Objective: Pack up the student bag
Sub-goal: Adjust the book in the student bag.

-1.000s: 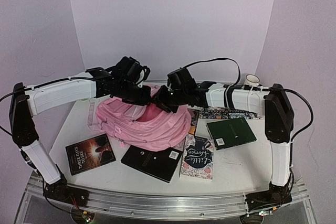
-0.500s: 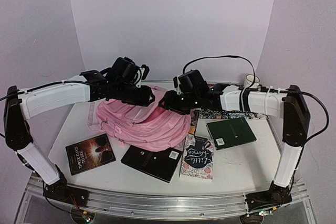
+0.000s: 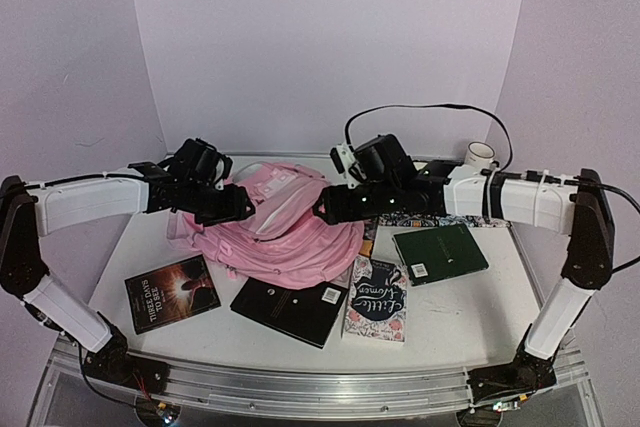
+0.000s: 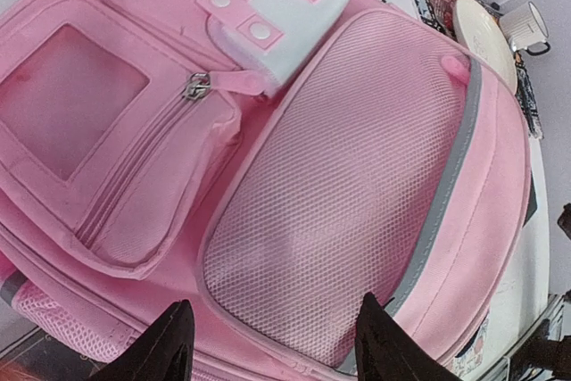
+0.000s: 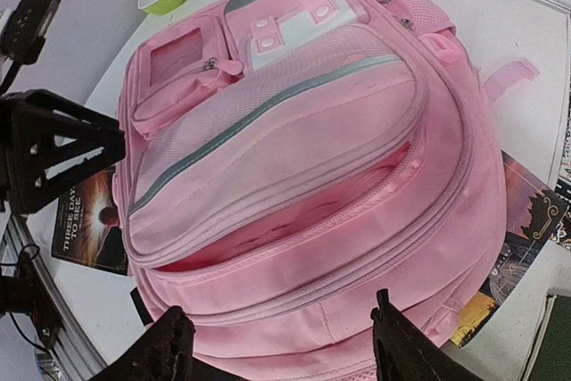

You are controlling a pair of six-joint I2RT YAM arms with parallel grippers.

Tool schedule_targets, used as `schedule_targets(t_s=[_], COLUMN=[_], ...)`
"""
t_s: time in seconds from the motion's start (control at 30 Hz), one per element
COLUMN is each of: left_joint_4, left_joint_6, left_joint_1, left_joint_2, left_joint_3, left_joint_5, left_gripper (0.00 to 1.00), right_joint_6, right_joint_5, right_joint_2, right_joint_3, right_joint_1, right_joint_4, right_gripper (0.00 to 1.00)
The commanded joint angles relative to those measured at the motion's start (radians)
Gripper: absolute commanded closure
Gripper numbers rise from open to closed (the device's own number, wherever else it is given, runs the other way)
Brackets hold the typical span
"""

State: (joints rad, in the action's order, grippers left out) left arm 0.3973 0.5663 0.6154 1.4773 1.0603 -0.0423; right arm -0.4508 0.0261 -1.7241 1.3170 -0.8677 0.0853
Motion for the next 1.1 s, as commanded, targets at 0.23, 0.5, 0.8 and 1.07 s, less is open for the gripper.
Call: schedule_targets(t_s=[0.23,0.5,0.8,1.07], left_joint_4=[-0.094,-0.113,-0.161,-0.244], left_joint_6=[0.128,0.167,0.205,0.231], left_joint_1=[-0.11,-0.112,-0.105,-0.058], left_joint_2=[-0.055,-0.027,0.003,0.092], left_joint_3=[-0.118,-0.162,-0.24,-0.272], left_joint_5=[-0.046,-0.066,-0.109,-0.155], left_gripper=[0.3,0.29,0.38,0.59], right_joint_6=[0.219,0.323,0.395,0.441], right_joint_5=[-0.071,-0.124,-0.156,-0.175], right_joint_2=[-0.044,-0.107,-0.183,-0.235], right_joint_3=[0.038,0.122,0.199,0.225], right_joint_1=[-0.102,-0.156,-0.196,-0.211], right_joint_4=[-0.018,-0.038,-0.064,-0.077], right_gripper=[0.26,0.24,0.21,0.2])
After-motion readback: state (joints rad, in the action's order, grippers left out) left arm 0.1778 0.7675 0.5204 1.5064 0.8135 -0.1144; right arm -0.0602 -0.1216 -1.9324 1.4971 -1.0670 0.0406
